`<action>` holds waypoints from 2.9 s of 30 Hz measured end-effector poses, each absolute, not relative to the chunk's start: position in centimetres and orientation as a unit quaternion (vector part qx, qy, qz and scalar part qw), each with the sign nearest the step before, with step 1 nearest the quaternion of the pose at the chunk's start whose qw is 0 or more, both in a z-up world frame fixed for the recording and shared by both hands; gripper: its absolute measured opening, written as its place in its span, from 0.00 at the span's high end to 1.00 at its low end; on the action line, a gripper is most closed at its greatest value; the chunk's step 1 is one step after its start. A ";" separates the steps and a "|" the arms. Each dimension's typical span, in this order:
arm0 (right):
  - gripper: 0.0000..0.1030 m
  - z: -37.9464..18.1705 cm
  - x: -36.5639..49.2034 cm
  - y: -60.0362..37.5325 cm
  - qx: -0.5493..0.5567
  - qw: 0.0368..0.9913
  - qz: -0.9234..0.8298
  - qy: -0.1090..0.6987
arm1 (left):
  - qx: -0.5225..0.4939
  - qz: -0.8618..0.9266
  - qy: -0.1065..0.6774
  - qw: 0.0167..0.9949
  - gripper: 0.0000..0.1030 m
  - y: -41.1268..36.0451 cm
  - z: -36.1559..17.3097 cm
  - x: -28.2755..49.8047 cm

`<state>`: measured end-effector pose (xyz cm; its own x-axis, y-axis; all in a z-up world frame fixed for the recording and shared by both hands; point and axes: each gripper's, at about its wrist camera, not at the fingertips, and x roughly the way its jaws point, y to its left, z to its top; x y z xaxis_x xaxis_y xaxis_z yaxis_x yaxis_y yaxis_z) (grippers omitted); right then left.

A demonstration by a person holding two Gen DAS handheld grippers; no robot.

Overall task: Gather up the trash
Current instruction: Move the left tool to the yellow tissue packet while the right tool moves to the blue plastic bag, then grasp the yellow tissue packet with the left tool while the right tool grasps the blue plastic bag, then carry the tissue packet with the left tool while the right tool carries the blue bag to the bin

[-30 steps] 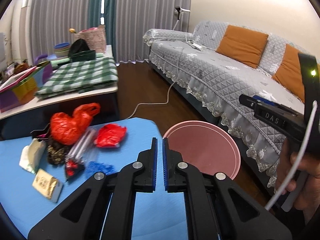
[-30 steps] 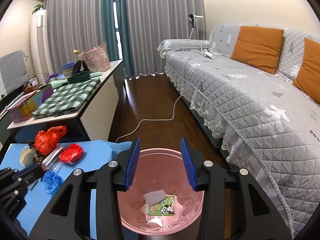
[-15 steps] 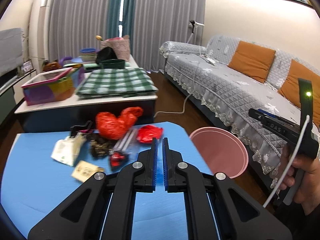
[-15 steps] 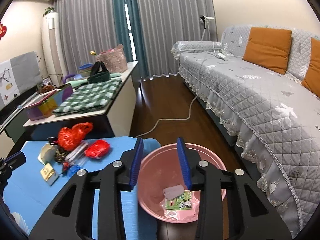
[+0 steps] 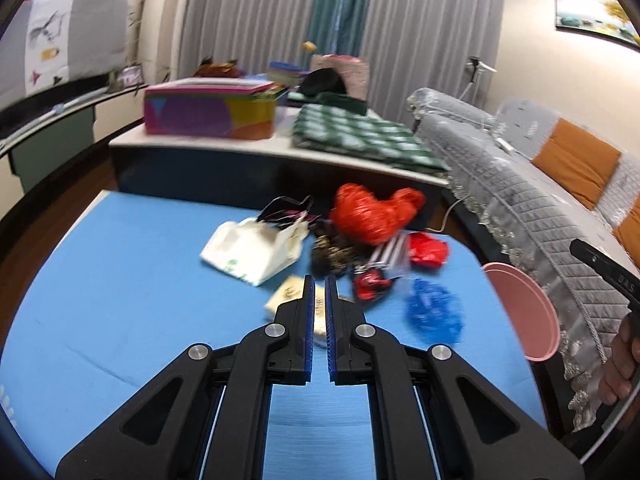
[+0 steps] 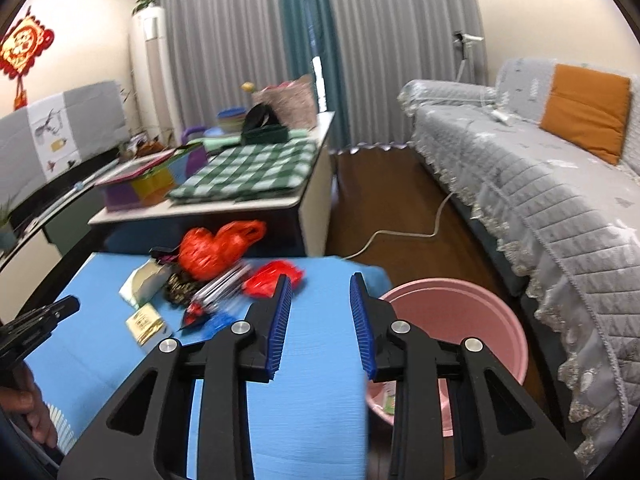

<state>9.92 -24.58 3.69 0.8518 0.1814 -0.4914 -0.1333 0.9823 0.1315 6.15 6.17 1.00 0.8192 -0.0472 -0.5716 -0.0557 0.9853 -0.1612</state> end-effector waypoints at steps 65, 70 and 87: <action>0.96 -5.5 16.8 -15.0 0.005 0.898 0.200 0.391 | -0.053 -0.012 0.395 0.917 0.27 5.3 -6.9 13.9; 0.97 -4.6 16.1 -15.5 0.005 0.906 0.193 0.377 | -0.052 -0.013 0.382 0.923 0.27 5.2 -5.9 13.3; 0.97 -0.3 12.1 -17.9 0.014 0.933 0.169 0.317 | -0.050 -0.018 0.335 0.941 0.27 4.2 -2.4 9.5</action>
<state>12.13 -17.93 -0.30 0.7417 0.3245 -0.5870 -0.3073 0.9423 0.1326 9.47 4.23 -2.40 0.7755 -0.0675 -0.6277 0.0000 0.9943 -0.1070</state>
